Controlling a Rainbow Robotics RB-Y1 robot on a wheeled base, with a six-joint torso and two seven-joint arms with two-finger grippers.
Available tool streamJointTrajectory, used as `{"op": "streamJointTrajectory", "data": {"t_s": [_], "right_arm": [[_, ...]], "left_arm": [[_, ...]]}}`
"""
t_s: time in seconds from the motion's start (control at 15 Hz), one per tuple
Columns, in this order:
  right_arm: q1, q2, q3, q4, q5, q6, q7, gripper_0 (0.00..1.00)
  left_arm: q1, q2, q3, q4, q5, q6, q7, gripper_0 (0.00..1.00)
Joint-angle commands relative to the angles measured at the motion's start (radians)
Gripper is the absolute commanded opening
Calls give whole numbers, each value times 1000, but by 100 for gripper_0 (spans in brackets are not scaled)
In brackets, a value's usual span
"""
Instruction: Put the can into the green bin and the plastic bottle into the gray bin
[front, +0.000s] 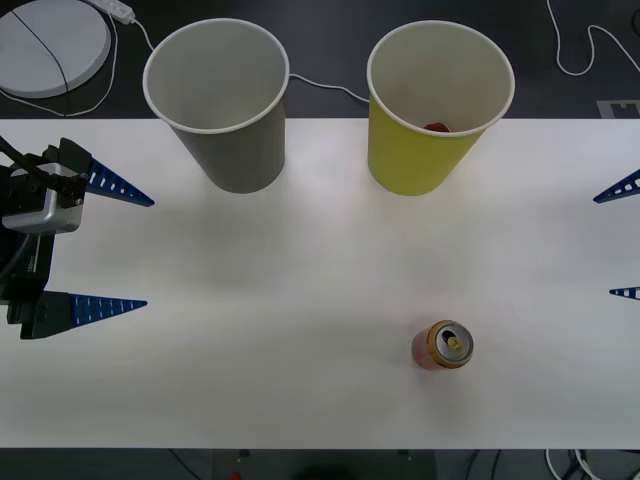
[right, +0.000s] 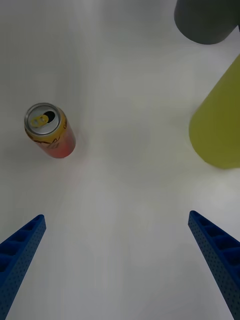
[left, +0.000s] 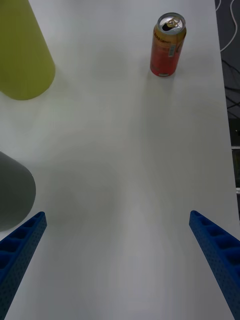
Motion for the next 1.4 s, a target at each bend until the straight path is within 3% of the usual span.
{"op": "streamJointTrajectory", "data": {"t_s": [0.07, 0.53, 1.0, 1.4], "right_arm": [[12, -1, 6, 45, -17, 0, 91, 100], [44, 0, 127, 274, -178, 2, 398, 100], [72, 86, 174, 414, -230, 2, 586, 100], [70, 106, 320, 568, -385, 23, 709, 100]], "left_arm": [[0, 0, 0, 0, 0, 0, 0, 100], [0, 0, 0, 0, 0, 0, 0, 100], [0, 0, 0, 0, 0, 0, 0, 100], [0, 0, 0, 0, 0, 0, 0, 100]]}}
